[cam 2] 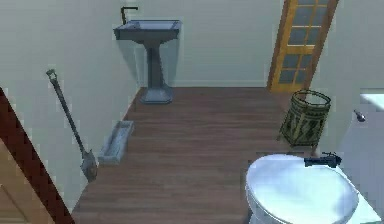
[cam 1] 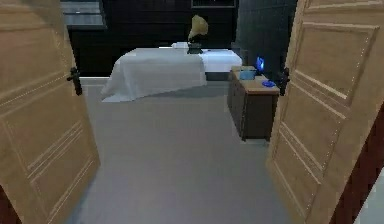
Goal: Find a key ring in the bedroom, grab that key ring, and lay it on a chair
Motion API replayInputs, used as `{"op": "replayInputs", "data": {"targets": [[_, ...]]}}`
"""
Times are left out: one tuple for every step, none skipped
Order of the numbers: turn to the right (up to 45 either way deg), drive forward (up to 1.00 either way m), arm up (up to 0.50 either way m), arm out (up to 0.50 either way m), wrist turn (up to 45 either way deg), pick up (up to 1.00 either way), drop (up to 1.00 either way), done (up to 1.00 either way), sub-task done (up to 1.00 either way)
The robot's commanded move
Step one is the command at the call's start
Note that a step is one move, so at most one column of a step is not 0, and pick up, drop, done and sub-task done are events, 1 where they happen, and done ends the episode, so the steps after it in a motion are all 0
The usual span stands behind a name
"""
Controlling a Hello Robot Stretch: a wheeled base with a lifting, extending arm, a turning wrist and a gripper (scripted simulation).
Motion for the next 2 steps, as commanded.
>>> {"op": "replayInputs", "data": {"targets": [[-6.0,0.00,0.00,0.00,0.0,0.00,0.00,0.00,0.00],[0.0,1.00,0.00,0.00,0.0,0.00,0.00,0.00,0.00]]}}
